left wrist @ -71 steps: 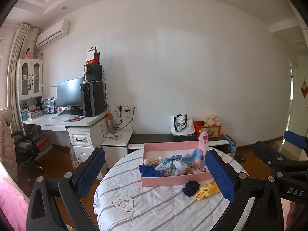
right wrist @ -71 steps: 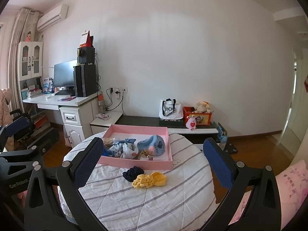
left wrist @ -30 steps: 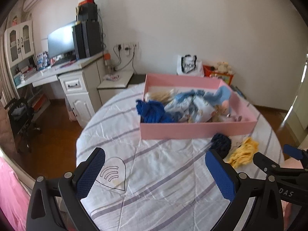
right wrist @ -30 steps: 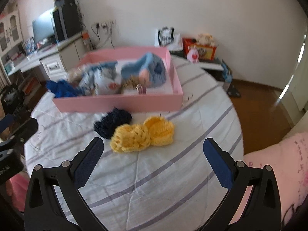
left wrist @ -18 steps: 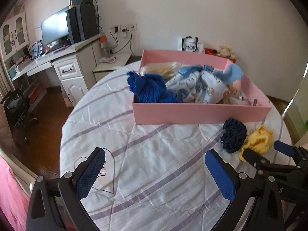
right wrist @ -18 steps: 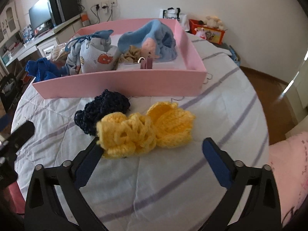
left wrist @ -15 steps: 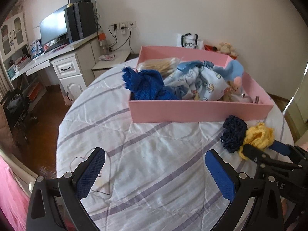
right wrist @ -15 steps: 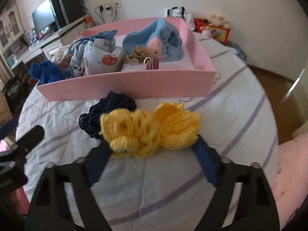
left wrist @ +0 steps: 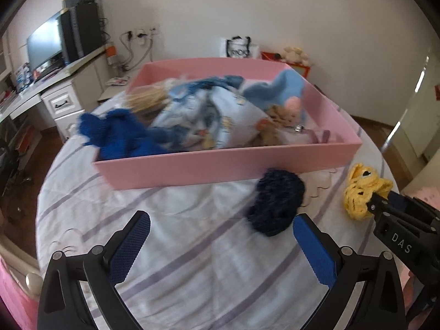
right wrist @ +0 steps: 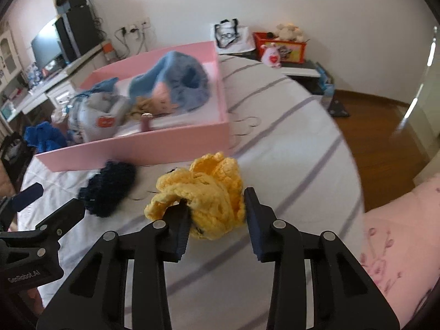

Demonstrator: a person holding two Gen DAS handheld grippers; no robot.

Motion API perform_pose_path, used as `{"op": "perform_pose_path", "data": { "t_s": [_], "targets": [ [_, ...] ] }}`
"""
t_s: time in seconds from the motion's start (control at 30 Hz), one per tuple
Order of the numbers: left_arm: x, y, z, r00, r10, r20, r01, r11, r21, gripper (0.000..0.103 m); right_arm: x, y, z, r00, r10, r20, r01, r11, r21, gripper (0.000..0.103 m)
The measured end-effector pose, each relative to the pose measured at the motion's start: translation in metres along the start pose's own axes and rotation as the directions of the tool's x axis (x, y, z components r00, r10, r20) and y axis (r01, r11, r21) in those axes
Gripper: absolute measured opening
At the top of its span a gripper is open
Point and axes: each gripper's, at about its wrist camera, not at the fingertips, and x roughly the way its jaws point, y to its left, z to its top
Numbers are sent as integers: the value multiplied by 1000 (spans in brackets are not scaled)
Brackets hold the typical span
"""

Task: Organize soft objects
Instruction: 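Move both tools toward the navy knitted item and yellow crocheted item, then grasp the navy knitted item with the left tool while the right tool grasps the yellow crocheted item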

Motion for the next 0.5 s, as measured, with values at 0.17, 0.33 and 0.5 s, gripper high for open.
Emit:
{"op": "perform_pose_path", "data": {
  "t_s": [0.17,0.33,0.5],
  "targets": [
    [22,-14,8,999,-9,-37,10,1000,21,103,12,-9,5,999,34,-25,-34,999,8,48],
    [40,-19,13,997,-46,-65,49,998,39,84,26,-6,8,1000,10,-26,-10,1000,-15,73],
    [53,-20,16,998,-24,-66,29,997,72,55,29,-1,11,999,40,-4,-40,998,-49,49]
  ]
}}
